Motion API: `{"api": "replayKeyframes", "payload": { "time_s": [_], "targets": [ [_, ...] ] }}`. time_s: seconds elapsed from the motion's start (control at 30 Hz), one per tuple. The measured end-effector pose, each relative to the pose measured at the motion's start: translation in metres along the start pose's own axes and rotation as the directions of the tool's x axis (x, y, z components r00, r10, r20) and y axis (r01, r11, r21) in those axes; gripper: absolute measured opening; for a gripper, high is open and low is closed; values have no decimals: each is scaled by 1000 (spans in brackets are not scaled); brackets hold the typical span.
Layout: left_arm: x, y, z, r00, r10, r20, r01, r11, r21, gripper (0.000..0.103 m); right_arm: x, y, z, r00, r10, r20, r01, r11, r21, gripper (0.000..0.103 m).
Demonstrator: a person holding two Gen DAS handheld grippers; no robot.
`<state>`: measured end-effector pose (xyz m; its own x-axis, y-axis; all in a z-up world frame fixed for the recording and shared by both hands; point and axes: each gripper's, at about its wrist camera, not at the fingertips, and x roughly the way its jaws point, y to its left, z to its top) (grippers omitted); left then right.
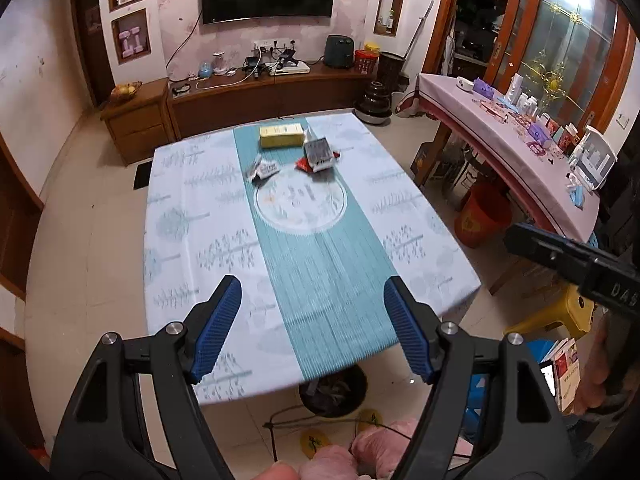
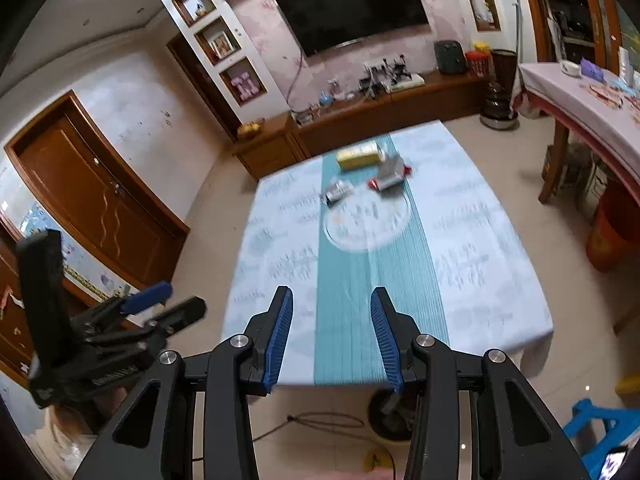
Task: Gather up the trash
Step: 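Raise both open tools back over the table toward the remaining trash, then grasp the white sachet with the left tool while the right grasps the silver packet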
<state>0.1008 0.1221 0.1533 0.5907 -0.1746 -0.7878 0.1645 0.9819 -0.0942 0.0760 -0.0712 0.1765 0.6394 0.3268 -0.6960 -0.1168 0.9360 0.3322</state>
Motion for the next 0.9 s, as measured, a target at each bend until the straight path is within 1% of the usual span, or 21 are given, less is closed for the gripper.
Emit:
{"api": "replayKeyframes", "payload": {
  "time_s": [0.07,0.2,0.27,0.3,0.33,0.37,0.4,0.5,0.53,0.6,0.63,0.7,0.73,0.77,0.8,0.83,0.9],
  "targets": [
    [1,3,19,1000,2,2,-2,1000,-3,71,2,3,26,1000,14,-5,-14,1000,-1,41],
    [21,13,65,999,44,1,-44,999,-19,71,17,-1,76,999,36,-19,-36,999,-7,41],
    [35,16,85,998,57,-10,-57,998,-32,71,35,-9,107,998,54,-37,-54,999,-1,41],
    [47,19,98,998,69,-16,-69,997,-39,71,41,-13,119,997,60,-44,-60,998,1,41],
    [59,22,112,996,88,-24,-89,995,-47,71,54,-20,139,996,73,-55,-73,997,4,41],
    [69,24,120,995,97,-28,-98,994,-52,71,65,-26,152,995,83,-62,-83,997,4,41],
    [85,27,135,993,113,-37,-115,991,-62,71,76,-33,165,993,93,-70,-93,996,5,41],
    [139,37,174,986,145,-89,-153,984,-92,71,125,-63,211,985,127,-117,-125,992,20,41],
    [154,39,182,984,148,-104,-158,983,-98,71,150,-78,231,979,140,-146,-137,990,34,41],
    [202,45,207,976,153,-157,-171,980,-106,71,185,-99,252,971,153,-183,-146,988,51,41],
    [219,47,211,973,154,-174,-174,979,-106,71,214,-116,269,962,161,-221,-151,986,65,41],
    [268,52,225,961,154,-229,-183,977,-111,71,252,-139,285,949,167,-266,-147,985,93,44],
    [289,53,227,956,149,-252,-182,977,-114,71,285,-157,295,935,184,-304,-152,980,126,47],
    [312,57,229,948,153,-279,-192,974,-118,71,305,-168,300,925,194,-325,-155,977,144,49],
    [337,60,231,940,157,-303,-201,972,-122,71,325,-178,301,918,198,-345,-152,976,156,50],
    [354,63,230,936,154,-317,-202,972,-123,71,356,-193,307,904,200,-377,-145,975,170,51],
    [395,70,227,923,162,-349,-218,968,-126,71,393,-211,301,889,206,-409,-138,972,190,51]
  ]
}}
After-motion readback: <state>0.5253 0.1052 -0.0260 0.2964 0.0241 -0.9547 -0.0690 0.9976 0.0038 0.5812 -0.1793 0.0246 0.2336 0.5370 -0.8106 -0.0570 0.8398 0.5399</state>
